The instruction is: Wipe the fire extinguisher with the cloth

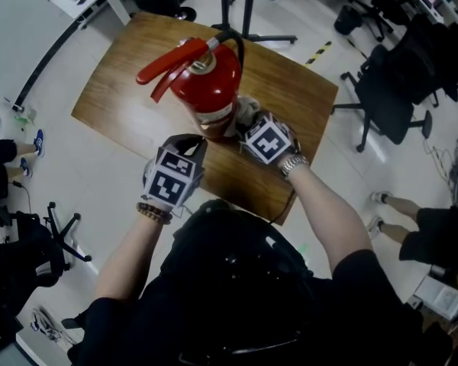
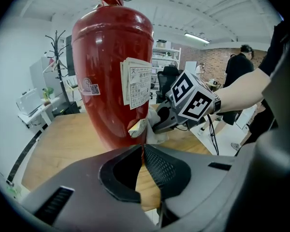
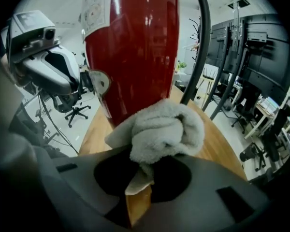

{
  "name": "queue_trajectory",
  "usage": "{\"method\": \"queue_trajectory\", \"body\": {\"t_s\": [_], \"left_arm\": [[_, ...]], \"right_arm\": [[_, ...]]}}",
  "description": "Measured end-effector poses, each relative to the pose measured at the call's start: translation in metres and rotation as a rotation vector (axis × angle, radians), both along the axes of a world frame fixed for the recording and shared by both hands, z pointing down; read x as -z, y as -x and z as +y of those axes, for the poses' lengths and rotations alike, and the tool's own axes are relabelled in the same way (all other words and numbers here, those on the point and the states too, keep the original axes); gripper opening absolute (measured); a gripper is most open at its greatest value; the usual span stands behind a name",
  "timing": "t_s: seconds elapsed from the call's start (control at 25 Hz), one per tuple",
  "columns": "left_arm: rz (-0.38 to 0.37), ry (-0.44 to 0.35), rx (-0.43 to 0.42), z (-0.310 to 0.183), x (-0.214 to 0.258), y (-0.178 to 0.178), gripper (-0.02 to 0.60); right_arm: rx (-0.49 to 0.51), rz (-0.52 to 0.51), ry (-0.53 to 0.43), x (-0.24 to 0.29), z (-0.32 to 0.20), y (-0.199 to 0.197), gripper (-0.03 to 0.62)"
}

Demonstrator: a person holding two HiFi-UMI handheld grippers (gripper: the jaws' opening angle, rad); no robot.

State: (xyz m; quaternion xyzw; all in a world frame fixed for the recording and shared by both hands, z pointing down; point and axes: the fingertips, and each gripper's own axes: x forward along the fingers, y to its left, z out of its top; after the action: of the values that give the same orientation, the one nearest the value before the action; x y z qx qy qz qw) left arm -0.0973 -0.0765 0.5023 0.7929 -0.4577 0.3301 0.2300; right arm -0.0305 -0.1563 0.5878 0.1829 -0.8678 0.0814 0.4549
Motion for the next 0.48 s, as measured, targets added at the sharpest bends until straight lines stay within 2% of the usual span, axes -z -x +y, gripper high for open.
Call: {"method": "queue_trajectory", "body": {"t_s": [0.48], "left_arm": [[0.052,0.018,-0.105,-0.014,-0.017,0.005,0.012]], "right_arm": [[-0.029,0.078,0.032,-0.022,-0.005,-0.001,0.074]]}}
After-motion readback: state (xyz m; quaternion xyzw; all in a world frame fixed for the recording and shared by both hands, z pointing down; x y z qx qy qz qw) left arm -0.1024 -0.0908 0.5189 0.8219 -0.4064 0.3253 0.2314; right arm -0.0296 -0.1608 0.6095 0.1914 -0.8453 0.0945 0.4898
